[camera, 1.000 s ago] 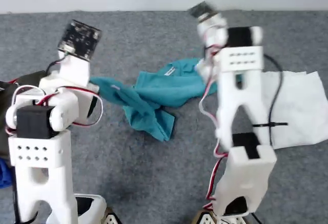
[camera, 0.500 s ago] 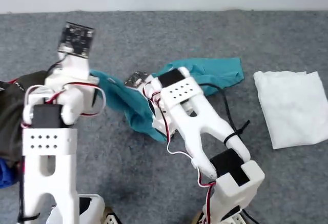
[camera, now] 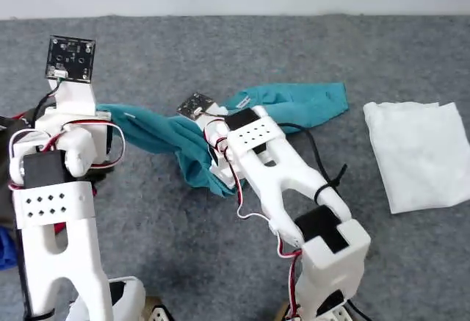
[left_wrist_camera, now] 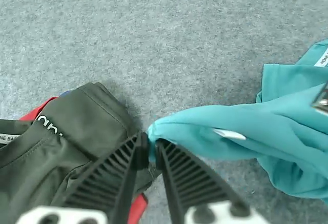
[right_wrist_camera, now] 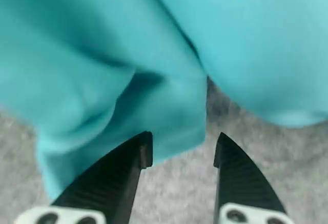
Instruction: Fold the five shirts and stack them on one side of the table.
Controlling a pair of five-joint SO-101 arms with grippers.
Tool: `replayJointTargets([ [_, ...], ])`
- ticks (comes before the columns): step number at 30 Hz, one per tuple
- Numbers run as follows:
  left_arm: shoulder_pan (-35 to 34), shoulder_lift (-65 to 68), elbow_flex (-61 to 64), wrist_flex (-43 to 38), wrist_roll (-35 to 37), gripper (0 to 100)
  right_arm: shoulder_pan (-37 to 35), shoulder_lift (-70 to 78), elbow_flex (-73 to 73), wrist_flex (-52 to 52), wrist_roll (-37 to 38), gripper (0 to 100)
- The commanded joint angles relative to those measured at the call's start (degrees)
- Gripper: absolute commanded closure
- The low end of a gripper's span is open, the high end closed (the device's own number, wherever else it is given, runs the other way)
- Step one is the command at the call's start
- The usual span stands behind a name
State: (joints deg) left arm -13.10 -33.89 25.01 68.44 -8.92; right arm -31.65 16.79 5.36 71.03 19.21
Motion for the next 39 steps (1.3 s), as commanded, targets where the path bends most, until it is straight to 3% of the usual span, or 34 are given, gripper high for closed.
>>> replayJointTargets([
  [1,-0.6,-1.7,-2.6,0.4,0.7,99,0.8,1.8,-0.4,-2.7,-0.5,79.0],
  [7,-0.6,-1.7,-2.4,0.4,0.7,99,2.7,5.9,-0.4,-5.7,-0.3,80.4],
  [12,-0.6,-1.7,-2.3,0.4,0.7,99,3.0,4.3,-0.4,-5.2,-0.1,99.5],
  [20,-0.6,-1.7,-2.3,0.4,0.7,99,8.0,-5.4,-1.9,0.0,4.7,98.8],
  [27,-0.6,-1.7,-2.9,1.3,0.7,99,14.9,-23.1,-12.6,7.4,5.0,98.8],
  [39,-0.5,-1.7,-11.4,9.3,0.7,99,15.3,-53.1,-15.1,8.0,5.2,98.8],
])
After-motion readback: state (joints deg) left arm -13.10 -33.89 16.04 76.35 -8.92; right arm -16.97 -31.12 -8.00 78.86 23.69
